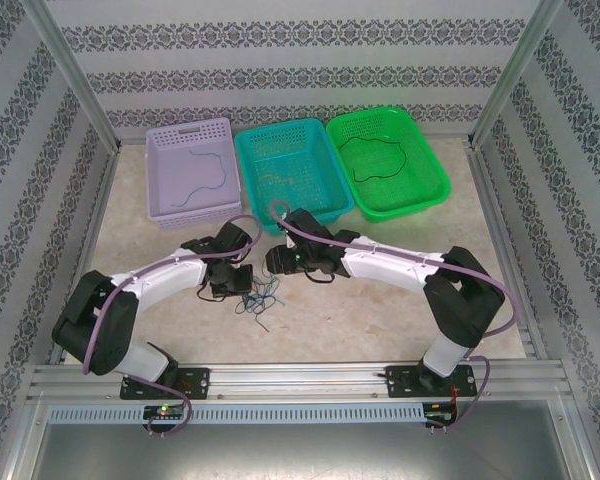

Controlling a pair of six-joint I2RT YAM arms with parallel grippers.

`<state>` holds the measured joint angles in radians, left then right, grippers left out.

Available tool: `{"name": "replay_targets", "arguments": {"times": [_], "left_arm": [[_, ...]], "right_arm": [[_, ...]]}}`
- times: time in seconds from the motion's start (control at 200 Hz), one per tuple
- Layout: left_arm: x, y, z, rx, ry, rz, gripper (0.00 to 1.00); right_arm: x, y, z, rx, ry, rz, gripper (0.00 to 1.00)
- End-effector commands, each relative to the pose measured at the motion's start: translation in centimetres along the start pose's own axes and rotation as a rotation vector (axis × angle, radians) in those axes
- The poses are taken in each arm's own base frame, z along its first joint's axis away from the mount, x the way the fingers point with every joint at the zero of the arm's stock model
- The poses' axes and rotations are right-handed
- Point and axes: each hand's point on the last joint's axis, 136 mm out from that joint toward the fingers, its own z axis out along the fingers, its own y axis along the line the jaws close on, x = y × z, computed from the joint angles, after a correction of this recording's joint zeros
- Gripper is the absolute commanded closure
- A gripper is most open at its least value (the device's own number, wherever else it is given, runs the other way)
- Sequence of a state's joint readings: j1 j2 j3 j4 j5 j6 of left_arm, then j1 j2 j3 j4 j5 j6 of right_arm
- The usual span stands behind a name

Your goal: Untangle the cables

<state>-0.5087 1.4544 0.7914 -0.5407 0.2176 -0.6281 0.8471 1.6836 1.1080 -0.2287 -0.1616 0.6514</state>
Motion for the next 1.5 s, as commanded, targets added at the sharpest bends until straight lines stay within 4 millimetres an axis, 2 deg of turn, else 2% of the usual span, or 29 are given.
{"name": "replay_targets", "arguments": {"times": [0.0, 0.165, 0.315, 0.43, 0.58, 0.639, 0.774, 0.944, 1.184, 1.384, 1.419, 1.494], "left_arm": [[-0.2, -0.7, -1.5, 0.022, -0.058, 0.105, 1.00], [-0.9, -2.3, -4.1, 0.104, -0.180, 0.222, 1.00], [-0.9, -3.4, -6.5, 0.173, -0.245, 0.324, 1.00], [-0.3, -4.2, -7.8, 0.227, -0.266, 0.376, 1.00], [0.1, -4.5, -8.5, 0.259, -0.276, 0.392, 1.00], [0.2, -4.7, -8.5, 0.269, -0.270, 0.388, 1.00], [0.1, -4.9, -8.7, 0.281, -0.276, 0.377, 1.00], [0.0, -5.0, -9.0, 0.284, -0.279, 0.372, 1.00], [0.0, -5.1, -9.3, 0.293, -0.289, 0.360, 1.00], [-0.4, -5.1, -9.6, 0.290, -0.304, 0.345, 1.00], [-0.5, -5.2, -9.6, 0.290, -0.307, 0.340, 1.00], [-0.6, -5.2, -9.5, 0.290, -0.308, 0.335, 1.00]], "right_arm": [[0.7, -0.7, 0.4, 0.043, 0.027, 0.029, 0.56], [0.8, -2.2, 0.6, 0.068, 0.021, 0.173, 0.54], [0.7, -3.0, -0.3, 0.044, -0.006, 0.344, 0.51], [0.5, -3.2, -1.1, -0.001, -0.024, 0.490, 0.45], [0.4, -3.4, -1.4, -0.077, -0.041, 0.649, 0.44], [0.0, -3.3, -1.4, -0.109, -0.057, 0.686, 0.47], [-0.1, -3.7, -0.9, -0.139, -0.068, 0.744, 0.63], [-0.6, -4.2, -0.5, -0.144, -0.092, 0.765, 0.77], [-1.1, -4.4, 0.1, -0.150, -0.086, 0.774, 0.76], [0.1, -3.8, 0.7, -0.152, -0.045, 0.761, 0.74], [0.3, -3.8, 0.8, -0.150, -0.041, 0.763, 0.75], [0.7, -3.9, 0.8, -0.145, -0.042, 0.770, 0.85]]}}
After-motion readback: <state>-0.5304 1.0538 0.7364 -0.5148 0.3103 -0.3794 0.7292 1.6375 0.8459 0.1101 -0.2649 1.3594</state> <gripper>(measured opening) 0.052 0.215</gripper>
